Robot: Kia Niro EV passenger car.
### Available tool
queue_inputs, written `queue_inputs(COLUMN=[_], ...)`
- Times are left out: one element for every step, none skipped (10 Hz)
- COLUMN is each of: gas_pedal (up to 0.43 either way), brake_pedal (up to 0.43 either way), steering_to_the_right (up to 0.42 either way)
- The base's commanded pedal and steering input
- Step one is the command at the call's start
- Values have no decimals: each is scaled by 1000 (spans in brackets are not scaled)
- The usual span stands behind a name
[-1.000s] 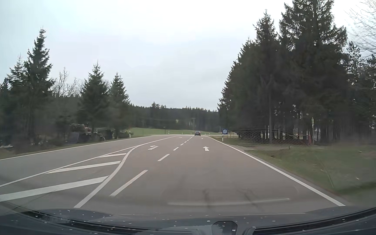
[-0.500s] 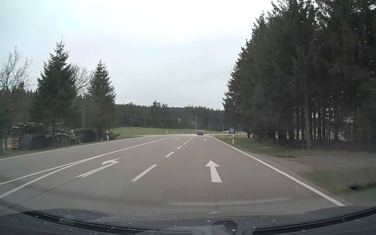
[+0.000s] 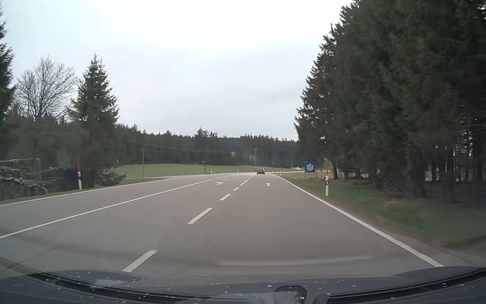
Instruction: Follow the waypoints while adhering to traffic rules and regulations
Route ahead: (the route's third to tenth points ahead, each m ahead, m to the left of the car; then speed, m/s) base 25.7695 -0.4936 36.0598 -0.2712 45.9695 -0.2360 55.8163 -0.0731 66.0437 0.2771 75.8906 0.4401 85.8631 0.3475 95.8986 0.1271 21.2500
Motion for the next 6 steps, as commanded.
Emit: queue_inputs(gas_pedal=[130,118,110,110,110,98], brake_pedal=[0,0,0,0,0,0], steering_to_the_right=[0,0,0,0,0,0])
